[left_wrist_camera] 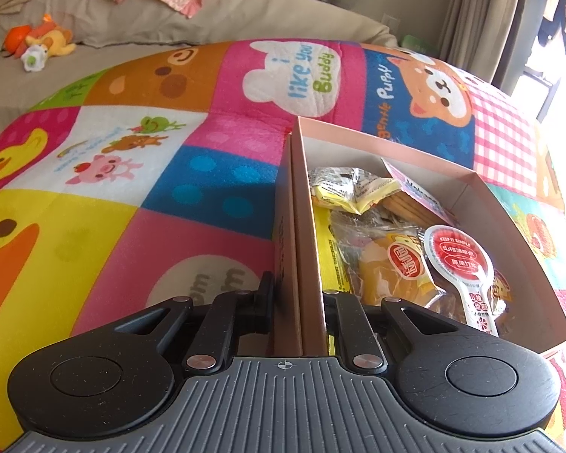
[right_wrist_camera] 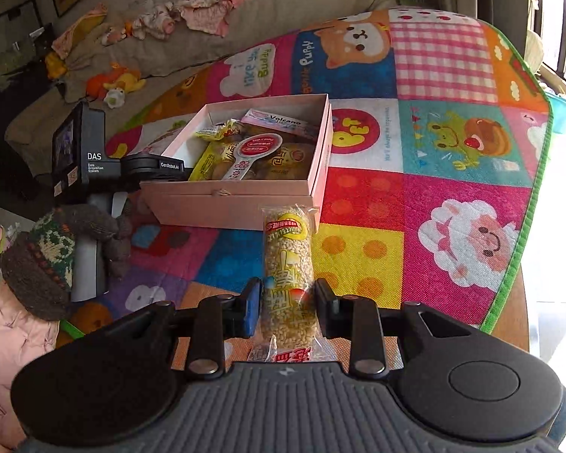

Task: Organize objects
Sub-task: 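Lower the cereal bar into the pink box and open the right gripper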

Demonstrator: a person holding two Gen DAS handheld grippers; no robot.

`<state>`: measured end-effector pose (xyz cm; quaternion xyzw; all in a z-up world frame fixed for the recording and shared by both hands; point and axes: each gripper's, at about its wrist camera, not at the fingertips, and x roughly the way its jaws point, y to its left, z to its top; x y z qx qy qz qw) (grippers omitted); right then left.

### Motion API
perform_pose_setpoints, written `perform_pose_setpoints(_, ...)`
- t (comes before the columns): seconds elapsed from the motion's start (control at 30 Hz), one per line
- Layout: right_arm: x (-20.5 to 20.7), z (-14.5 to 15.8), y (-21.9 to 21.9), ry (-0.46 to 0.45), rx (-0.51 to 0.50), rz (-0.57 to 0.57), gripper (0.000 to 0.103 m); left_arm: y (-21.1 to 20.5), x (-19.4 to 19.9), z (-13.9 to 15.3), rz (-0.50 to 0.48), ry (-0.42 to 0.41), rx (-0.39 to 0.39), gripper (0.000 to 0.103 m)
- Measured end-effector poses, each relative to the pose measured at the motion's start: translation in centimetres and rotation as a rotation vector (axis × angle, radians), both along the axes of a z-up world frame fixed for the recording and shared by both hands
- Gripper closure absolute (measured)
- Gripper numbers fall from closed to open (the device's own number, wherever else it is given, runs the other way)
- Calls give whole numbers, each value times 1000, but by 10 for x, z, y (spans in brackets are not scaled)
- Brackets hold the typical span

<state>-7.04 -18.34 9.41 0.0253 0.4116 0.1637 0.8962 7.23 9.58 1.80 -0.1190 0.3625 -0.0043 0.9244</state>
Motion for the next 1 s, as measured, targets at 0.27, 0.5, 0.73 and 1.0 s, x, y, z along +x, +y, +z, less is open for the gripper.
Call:
perform_pose_setpoints(0.27, 54, 37, 27, -69, 150, 20, 73, 1, -3, 0, -4, -6, -11, 87)
perform_pose_setpoints(0.5, 117, 27, 86, -75, 183, 46, 73, 5, -2, -1, -9, -5, -32, 86)
perform_pose_setpoints(0.73, 144, 2, 100, -19, 245, 23, 62, 6, -3, -1, -8, -6, -37, 86)
perform_pose_setpoints(1.0, 111, 2, 71, -120, 130, -17, 37, 5, -4, -1, -5, -6, -39, 86)
